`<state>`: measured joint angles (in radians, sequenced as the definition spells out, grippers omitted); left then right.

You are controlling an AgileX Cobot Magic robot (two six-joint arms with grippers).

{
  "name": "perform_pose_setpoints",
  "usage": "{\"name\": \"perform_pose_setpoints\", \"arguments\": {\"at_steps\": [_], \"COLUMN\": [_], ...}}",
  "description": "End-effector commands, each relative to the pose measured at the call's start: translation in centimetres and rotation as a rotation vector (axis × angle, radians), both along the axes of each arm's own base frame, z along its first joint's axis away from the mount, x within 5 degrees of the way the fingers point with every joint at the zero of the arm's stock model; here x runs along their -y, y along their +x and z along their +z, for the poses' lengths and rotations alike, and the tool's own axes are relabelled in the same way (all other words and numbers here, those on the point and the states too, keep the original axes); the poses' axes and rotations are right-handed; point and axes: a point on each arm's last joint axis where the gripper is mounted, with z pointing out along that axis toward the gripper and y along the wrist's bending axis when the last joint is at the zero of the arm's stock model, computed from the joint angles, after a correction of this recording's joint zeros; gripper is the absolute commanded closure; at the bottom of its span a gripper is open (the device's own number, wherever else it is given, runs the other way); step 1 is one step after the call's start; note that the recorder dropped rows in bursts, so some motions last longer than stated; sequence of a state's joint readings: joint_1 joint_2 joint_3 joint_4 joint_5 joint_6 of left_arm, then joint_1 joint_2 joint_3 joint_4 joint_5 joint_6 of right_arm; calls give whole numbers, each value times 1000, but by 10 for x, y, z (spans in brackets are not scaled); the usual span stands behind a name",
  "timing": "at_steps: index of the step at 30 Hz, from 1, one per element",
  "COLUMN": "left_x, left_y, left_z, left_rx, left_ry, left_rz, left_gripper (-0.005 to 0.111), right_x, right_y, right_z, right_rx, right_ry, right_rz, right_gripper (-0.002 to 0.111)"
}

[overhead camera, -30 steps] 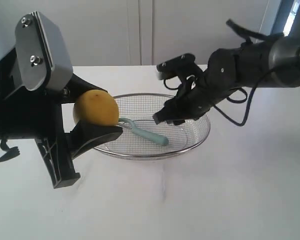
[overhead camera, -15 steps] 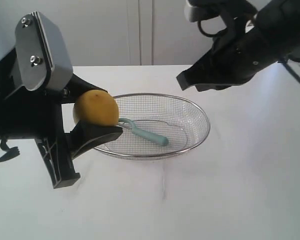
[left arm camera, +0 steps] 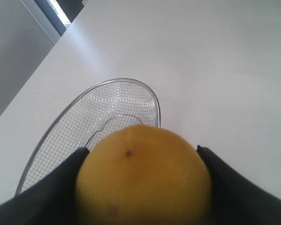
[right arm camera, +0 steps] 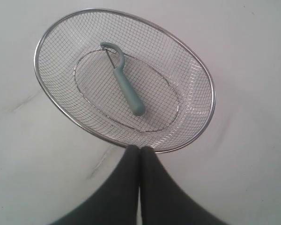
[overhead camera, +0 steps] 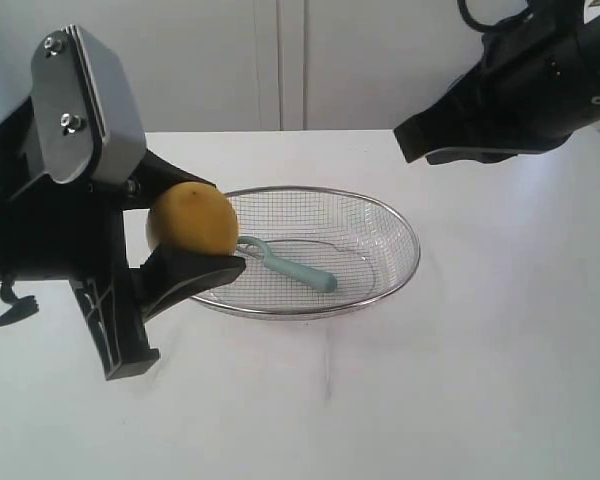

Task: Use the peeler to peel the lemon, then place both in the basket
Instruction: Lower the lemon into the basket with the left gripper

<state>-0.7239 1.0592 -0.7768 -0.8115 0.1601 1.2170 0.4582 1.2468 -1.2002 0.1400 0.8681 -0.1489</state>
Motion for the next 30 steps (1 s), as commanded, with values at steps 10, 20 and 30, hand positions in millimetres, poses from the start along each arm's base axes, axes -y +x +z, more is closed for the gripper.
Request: {"name": "perform_pose_setpoints", "arguments": {"at_steps": [10, 20, 30], "left_x": [3, 32, 31], "left_y": [4, 75, 169], "left_z": [-28, -23, -74], "left_rx": [-174, -414, -816], "left_ry": [-11, -86, 112], "left_rz": [82, 238, 461], "left_gripper": [107, 107, 107], "right_x": [1, 1, 1], "right_y": [-2, -2, -2], "right_z": [0, 0, 0], "right_rx": [-5, -5, -3], "right_ry": [1, 1, 2], "right_rz": [-3, -3, -3], "right_gripper": [108, 108, 108]}}
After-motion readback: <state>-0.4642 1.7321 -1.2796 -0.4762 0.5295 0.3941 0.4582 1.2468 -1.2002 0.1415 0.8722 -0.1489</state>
